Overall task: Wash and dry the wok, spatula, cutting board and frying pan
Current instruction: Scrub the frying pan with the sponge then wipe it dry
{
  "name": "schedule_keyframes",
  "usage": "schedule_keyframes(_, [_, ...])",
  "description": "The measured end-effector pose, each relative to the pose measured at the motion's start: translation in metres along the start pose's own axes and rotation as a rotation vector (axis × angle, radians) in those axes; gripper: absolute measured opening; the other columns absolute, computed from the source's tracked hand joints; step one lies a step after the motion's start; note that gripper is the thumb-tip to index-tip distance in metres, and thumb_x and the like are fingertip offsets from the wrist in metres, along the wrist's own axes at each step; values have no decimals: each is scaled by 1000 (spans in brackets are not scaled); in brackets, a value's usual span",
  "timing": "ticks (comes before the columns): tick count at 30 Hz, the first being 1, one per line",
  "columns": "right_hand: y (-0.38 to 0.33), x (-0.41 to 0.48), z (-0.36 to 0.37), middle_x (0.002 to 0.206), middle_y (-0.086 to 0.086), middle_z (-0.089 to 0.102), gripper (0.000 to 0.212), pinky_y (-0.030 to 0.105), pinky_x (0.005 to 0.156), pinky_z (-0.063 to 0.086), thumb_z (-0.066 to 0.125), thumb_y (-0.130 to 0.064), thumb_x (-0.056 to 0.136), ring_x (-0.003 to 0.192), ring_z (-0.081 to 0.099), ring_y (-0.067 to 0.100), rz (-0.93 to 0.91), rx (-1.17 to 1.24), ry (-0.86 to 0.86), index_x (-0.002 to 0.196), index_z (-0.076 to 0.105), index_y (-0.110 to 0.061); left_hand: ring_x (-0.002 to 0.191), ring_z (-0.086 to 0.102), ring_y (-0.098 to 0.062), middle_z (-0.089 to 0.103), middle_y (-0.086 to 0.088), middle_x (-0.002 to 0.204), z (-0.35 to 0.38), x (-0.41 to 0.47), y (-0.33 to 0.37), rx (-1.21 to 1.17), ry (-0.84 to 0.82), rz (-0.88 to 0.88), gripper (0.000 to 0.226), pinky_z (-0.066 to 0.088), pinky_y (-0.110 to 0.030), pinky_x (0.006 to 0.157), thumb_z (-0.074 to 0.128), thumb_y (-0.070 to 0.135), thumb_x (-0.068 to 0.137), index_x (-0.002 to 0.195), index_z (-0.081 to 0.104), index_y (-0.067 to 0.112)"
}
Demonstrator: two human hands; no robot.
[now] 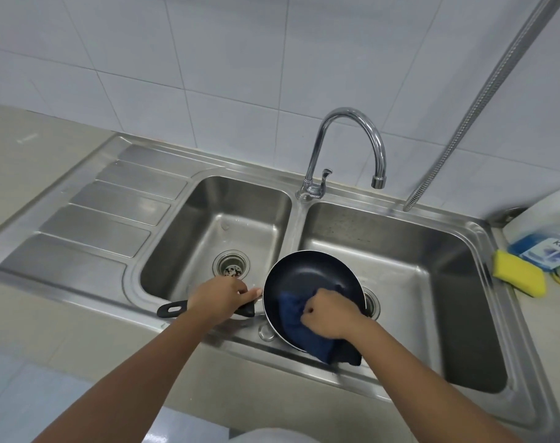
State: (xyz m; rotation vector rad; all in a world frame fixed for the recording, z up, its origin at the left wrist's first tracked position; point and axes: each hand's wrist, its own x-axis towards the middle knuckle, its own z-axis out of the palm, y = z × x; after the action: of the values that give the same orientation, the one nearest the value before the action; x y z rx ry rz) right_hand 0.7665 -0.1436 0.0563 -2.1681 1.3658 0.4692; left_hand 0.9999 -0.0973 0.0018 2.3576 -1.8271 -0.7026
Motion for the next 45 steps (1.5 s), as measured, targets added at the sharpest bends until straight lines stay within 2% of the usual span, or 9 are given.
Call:
schedule_keyframes(3, [-18, 7, 15, 134, 2, 46, 31, 35, 102, 36, 49, -34, 91, 125, 37, 30, -139, 86, -123, 112, 68, -22, 70, 60, -21, 60, 0, 64, 3, -3, -3, -21, -8, 7, 62, 43, -31, 59, 39, 75, 85, 69, 64, 20])
schedule_keyframes(6, [-7, 26, 26, 159, -7, 20, 45, 38, 115, 22, 57, -43, 91, 137, 21, 32, -163, 106, 31, 135, 54, -33, 71, 58, -22, 59, 0, 66, 0, -11, 0, 27, -6, 34, 61, 39, -30, 59, 37, 71, 90, 66, 61, 20])
schedule_keyframes(11, [6, 46, 36, 157, -6, 24, 47, 40, 107, 36, 57, -50, 90, 133, 34, 29, 95, 216, 441, 136, 50, -39, 88, 63, -28, 68, -6, 92, -21, -24, 12, 273, 8, 193, 52, 46, -35, 73, 26, 54, 101, 95, 67, 23])
schedule_keyframes(14, [-6, 49, 46, 157, 1, 24, 46, 42, 101, 41, 53, -42, 95, 130, 37, 32, 240, 339, 571, 138, 47, -30, 86, 62, -28, 65, -7, 93, -27, -32, 9, 491, 6, 189, 57, 40, -33, 61, 15, 50, 103, 107, 64, 21])
schedule_keyframes(20, [-20, 33, 40, 139, 0, 45, 63, 31, 95, 44, 58, -13, 88, 120, 53, 23, 86, 856, 436, 143, 41, -37, 88, 64, -28, 67, -3, 98, -27, -42, 21, 615, 22, 79, 35, 42, -32, 65, 26, 23, 102, 108, 60, 17])
schedule_keyframes(23, [-33, 13, 38, 122, -8, 46, 62, 31, 89, 49, 58, -20, 88, 106, 55, 15, -98, 586, 448, 139, 42, -49, 92, 64, -28, 67, -4, 103, -26, -40, 23, 649, -3, 87, 31, 39, -33, 64, 29, 19, 100, 113, 58, 17])
schedule_keyframes(29, [-48, -7, 20, 133, 6, 32, 56, 39, 82, 49, 51, -25, 94, 116, 40, 28, -196, -150, 398, 144, 35, -44, 85, 64, -28, 66, -6, 99, -31, -28, 34, 620, 16, 52, 29, 43, -35, 62, 32, 20, 100, 112, 58, 13])
schedule_keyframes(40, [-31, -3, 23, 129, 6, 36, 52, 38, 79, 47, 51, -27, 95, 114, 43, 29, -190, -93, 434, 142, 39, -44, 77, 63, -26, 57, -4, 82, -29, -27, 42, 546, 69, 113, 32, 52, -37, 65, 28, 23, 103, 106, 58, 14])
schedule_keyframes(45, [11, -29, 40, 126, -3, 37, 51, 33, 84, 45, 51, -27, 93, 113, 42, 20, -295, -30, 307, 136, 44, -54, 87, 65, -29, 68, -8, 93, -20, -27, 40, 444, 86, 56, 47, 50, -33, 74, 23, 31, 105, 95, 65, 13])
